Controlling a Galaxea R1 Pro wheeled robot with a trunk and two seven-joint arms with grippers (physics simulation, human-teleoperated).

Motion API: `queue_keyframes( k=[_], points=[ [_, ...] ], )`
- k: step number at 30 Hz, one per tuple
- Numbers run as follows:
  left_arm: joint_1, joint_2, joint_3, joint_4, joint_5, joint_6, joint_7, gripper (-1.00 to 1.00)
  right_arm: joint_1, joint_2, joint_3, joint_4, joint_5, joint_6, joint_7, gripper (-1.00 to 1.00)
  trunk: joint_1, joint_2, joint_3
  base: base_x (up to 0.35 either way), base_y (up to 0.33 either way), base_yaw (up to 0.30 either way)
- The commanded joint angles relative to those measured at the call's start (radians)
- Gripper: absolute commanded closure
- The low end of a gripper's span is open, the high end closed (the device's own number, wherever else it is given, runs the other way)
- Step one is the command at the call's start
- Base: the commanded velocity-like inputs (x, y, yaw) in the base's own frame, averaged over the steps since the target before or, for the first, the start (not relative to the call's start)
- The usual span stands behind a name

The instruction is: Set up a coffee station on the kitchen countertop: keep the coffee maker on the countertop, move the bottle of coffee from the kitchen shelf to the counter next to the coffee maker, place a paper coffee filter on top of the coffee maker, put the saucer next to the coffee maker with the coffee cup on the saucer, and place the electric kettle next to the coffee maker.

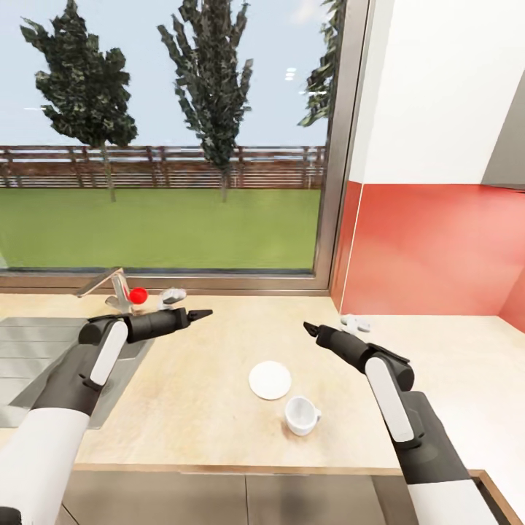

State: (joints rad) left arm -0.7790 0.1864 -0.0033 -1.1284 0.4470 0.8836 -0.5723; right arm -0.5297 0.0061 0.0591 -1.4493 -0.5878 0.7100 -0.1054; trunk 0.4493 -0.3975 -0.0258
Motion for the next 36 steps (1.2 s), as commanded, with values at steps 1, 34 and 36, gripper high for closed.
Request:
queue_keyframes(
  k=[1, 34, 36],
  points=[
    [-0.004, 0.002, -0.001, 0.022, 0.01, 0.007, -0.011, -1.0, -0.001, -0.002, 0.0, -0.001, -0.011, 0.005, -0.005, -1.0, 0.001, -0.003, -0.002, 0.0, 0.0, 0.0],
    [0.001, 0.005, -0.011, 0.175, 0.03, 0.063, -0.107, -1.0, -0.007, -0.047, 0.001, 0.07, -0.215, 0.321, 0.162, -1.0, 0.001, -0.003, -0.002, 0.035, -0.071, 0.0],
    [0.001, 0.005, -0.011, 0.176, 0.03, 0.063, -0.107, -1.0, -0.006, -0.046, 0.001, 0.069, -0.215, 0.321, 0.162, -1.0, 0.001, -0.003, -0.002, 0.001, -0.002, 0.0]
  ],
)
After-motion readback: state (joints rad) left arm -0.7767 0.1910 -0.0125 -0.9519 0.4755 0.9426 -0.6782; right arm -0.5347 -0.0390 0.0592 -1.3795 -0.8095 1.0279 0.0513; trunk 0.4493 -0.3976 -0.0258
